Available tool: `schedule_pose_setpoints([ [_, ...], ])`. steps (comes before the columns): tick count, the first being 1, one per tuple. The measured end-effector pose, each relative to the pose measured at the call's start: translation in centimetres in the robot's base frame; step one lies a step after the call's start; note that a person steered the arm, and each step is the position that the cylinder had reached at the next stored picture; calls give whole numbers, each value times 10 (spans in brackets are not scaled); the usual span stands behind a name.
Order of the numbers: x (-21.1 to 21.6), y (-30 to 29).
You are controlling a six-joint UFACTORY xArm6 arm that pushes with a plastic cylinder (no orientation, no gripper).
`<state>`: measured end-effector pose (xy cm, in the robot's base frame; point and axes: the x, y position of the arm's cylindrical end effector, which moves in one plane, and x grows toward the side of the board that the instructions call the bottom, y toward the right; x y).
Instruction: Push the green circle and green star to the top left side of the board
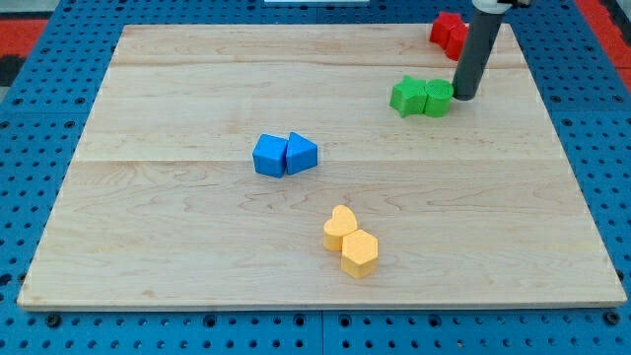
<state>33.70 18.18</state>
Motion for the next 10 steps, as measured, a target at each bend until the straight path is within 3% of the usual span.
schedule_pose_setpoints([
  [2, 0, -9],
  [4, 9, 37],
  [10, 8, -124],
])
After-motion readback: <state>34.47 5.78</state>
